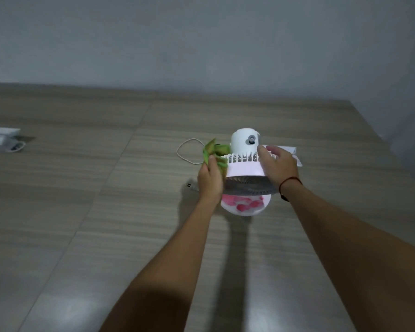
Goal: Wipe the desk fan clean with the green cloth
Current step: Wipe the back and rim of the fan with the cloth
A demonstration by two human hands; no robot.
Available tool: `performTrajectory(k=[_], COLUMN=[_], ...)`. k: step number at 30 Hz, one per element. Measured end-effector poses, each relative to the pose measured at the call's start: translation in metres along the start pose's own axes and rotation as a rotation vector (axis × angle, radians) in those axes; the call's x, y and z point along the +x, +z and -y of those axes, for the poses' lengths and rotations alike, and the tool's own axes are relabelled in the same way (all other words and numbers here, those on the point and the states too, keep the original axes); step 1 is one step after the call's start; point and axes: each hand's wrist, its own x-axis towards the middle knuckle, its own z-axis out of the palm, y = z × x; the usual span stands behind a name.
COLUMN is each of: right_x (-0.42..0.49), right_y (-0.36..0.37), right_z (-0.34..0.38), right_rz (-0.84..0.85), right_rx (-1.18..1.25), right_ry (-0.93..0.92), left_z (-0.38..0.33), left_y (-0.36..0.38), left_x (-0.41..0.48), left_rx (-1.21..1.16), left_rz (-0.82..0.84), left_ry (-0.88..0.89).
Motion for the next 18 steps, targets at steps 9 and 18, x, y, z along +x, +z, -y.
performTrajectory(k=[9, 18], right_x=[0.002, -0.005], right_y=[0.0, -0.002], right_z=[-0.007, 0.001], right_rz=[-0.061, -0.027], right_rx=[0.025, 0.07], right_ry=[0.017, 0.069], left_z=[0.04, -0.006], left_y=[-0.01, 0.006], left_x=[0.02, -0.031], left_rx=[-0.388, 0.451], left_rz=[0.202, 0.089], left_ry=[-0.557, 0.442])
